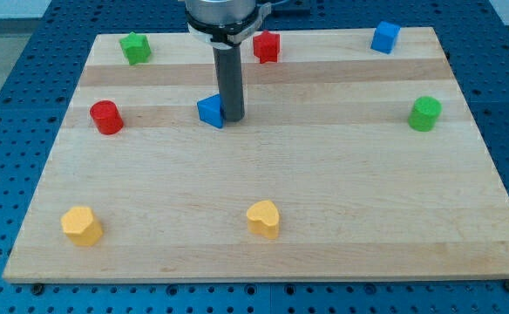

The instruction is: Move the blue triangle towards the red circle

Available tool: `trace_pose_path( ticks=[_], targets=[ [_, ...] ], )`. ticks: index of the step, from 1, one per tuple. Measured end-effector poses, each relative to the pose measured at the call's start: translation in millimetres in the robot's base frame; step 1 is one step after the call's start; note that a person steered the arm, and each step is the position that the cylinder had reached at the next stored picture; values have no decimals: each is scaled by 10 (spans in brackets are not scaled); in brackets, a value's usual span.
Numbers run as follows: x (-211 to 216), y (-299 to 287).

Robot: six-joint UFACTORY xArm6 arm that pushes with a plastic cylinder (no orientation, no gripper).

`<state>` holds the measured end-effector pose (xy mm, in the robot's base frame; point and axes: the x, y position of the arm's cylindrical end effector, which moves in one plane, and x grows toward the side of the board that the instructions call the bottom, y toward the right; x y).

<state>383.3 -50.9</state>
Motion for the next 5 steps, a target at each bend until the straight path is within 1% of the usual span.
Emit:
trace_pose_path(
  ticks=[4,5],
  targets=[
    [-59,-699],
    [-172,-706]
  ],
)
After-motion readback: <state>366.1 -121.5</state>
